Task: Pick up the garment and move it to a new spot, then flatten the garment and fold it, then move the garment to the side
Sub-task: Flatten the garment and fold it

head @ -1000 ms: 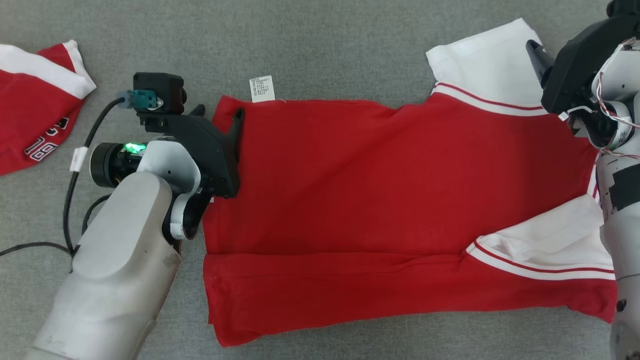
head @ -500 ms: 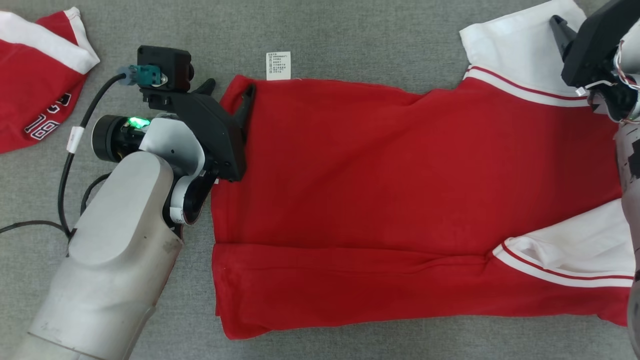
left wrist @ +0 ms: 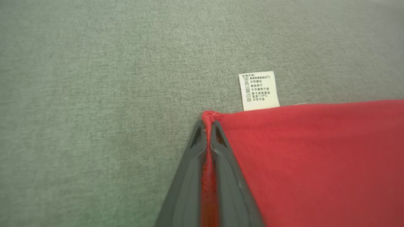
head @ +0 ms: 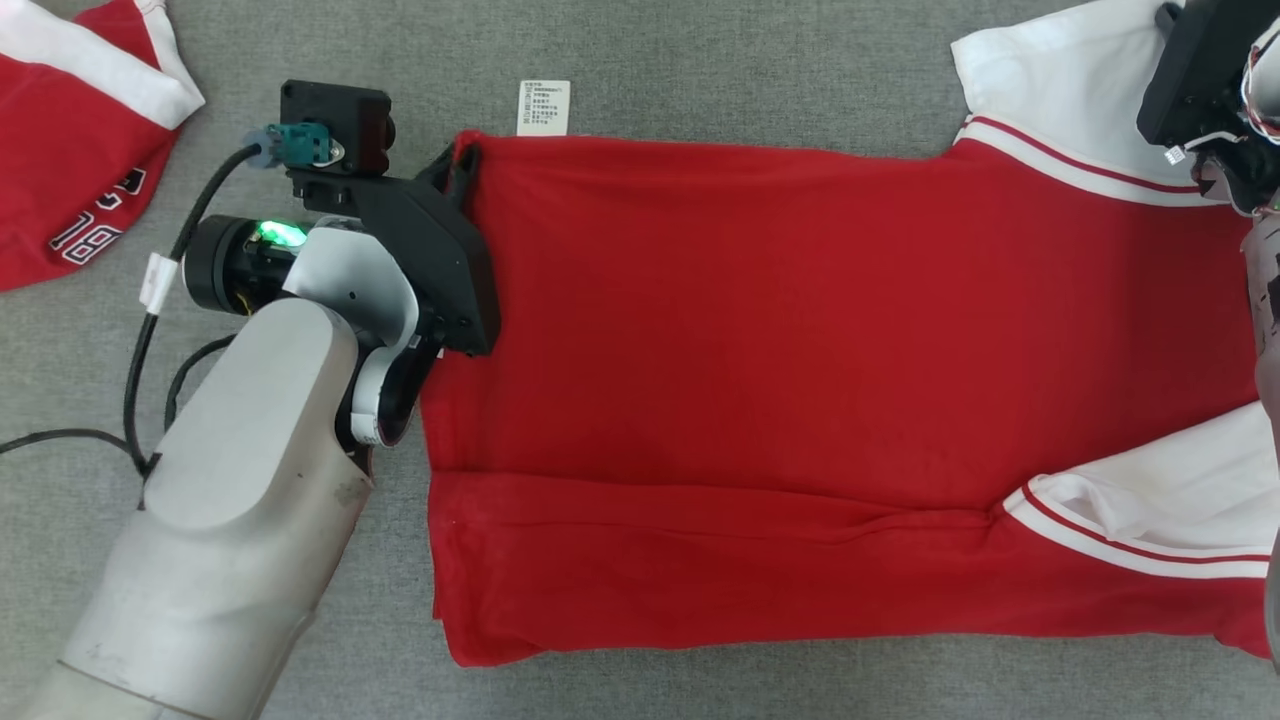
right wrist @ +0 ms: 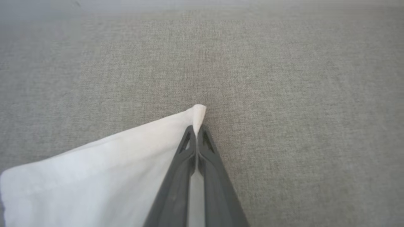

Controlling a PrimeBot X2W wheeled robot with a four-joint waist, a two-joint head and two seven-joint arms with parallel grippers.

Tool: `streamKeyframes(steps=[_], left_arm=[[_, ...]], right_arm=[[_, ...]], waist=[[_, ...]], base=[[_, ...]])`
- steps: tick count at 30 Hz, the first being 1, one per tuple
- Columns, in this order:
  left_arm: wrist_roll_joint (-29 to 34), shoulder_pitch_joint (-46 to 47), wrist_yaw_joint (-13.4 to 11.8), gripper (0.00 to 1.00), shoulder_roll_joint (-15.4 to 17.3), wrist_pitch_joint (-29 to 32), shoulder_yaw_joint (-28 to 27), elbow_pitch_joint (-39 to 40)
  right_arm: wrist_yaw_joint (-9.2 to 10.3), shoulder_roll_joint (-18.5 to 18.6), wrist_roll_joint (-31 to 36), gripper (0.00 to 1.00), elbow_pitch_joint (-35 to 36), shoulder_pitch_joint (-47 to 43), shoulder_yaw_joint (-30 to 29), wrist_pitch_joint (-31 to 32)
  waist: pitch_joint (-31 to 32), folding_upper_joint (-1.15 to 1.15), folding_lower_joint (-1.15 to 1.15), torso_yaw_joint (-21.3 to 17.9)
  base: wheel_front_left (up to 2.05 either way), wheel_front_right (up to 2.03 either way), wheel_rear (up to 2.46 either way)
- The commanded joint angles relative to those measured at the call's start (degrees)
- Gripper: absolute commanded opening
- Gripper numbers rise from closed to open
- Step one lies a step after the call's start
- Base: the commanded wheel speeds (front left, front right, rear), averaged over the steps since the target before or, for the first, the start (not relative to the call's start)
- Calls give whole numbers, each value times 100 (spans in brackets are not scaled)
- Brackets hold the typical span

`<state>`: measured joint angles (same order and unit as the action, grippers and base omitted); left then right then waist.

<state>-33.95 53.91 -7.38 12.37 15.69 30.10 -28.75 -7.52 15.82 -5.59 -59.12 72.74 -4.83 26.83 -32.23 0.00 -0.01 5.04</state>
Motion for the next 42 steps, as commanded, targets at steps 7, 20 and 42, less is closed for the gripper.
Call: streamKeyframes(steps=[7,20,42], left_arm=[[136,-60,-174,0,9,-336,-20,-381],[188,-382,-21,0,-126,-1379,60,-522],[337,-2001,-59,0,36,-3041,43,-621]], right_arm=[[11,-83,39,0,70,-92,65,-722],[11,-9,-1624,0,986,-1145,966,-1427],[10,215,-2677,0,4871,-5644,299,-596]], waist=[[90,0,1,-107],[742,0,1,-280],[1603,0,1,-544]], base=[[0,0,0],[0,0,0],[0,0,0]])
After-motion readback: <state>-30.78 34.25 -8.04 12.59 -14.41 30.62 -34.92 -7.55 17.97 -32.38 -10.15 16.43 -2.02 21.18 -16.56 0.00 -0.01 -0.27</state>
